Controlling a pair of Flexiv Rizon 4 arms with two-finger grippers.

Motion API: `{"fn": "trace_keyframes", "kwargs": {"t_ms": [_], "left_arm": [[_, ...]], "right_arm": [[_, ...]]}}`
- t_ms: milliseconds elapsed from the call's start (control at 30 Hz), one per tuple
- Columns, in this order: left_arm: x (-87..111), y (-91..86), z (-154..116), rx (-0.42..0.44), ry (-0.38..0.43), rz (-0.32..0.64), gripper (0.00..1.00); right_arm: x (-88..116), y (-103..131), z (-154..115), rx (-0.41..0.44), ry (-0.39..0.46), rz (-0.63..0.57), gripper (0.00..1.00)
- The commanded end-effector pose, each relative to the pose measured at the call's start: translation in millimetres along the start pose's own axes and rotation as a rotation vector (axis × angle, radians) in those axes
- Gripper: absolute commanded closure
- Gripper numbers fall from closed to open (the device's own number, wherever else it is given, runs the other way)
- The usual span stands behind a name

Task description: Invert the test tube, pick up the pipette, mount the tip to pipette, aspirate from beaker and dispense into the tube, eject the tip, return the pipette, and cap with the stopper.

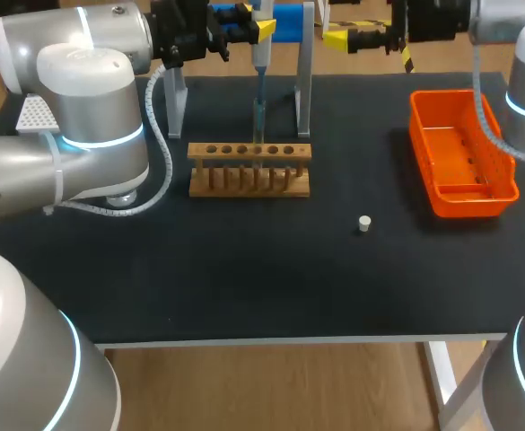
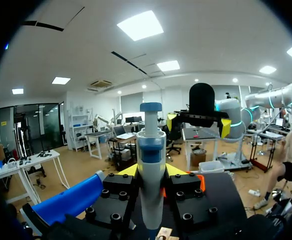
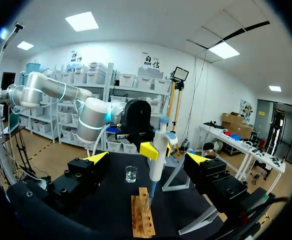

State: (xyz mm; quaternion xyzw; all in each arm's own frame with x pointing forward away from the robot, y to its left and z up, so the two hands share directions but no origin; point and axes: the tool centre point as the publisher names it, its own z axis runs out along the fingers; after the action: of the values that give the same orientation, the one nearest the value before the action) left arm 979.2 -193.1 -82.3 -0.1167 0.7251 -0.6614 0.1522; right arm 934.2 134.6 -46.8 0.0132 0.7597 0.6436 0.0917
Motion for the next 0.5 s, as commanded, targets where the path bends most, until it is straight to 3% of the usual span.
{"fn": "trace_keyframes", "kwargs": {"t_ms": [33, 67, 133, 167, 233, 300, 500], "left_arm": [[1.1, 0.5, 1.2, 0.003, -0.006, 0.001, 1.0], [1.1, 0.5, 1.2, 0.003, -0.006, 0.001, 1.0], [1.1, 0.5, 1.2, 0.003, -0.006, 0.001, 1.0], [1.1, 0.5, 1.2, 0.003, -0.006, 0.001, 1.0], [1.1, 0.5, 1.2, 0.003, -0.006, 0.001, 1.0], [1.1, 0.5, 1.2, 0.003, -0.006, 0.001, 1.0], [1.1, 0.5, 1.2, 0.003, -0.006, 0.001, 1.0]], "right_arm": [[-7.5, 15.8, 6.7, 0.012, 0.007, 0.001, 0.0], [-8.7, 18.9, 7.9, 0.004, 0.009, 0.0, 0.0], [-9.4, 21.0, 8.9, -0.005, 0.013, 0.003, 0.16], [-10.5, 24.0, 10.3, -0.011, 0.012, 0.003, 0.39], [-12.4, 29.7, 13.1, -0.022, 0.014, 0.005, 0.63], [-13.9, 35.3, 17.0, -0.026, 0.016, 0.006, 1.0], [-16.0, 48.2, 27.4, -0.044, 0.028, 0.001, 1.0]]}}
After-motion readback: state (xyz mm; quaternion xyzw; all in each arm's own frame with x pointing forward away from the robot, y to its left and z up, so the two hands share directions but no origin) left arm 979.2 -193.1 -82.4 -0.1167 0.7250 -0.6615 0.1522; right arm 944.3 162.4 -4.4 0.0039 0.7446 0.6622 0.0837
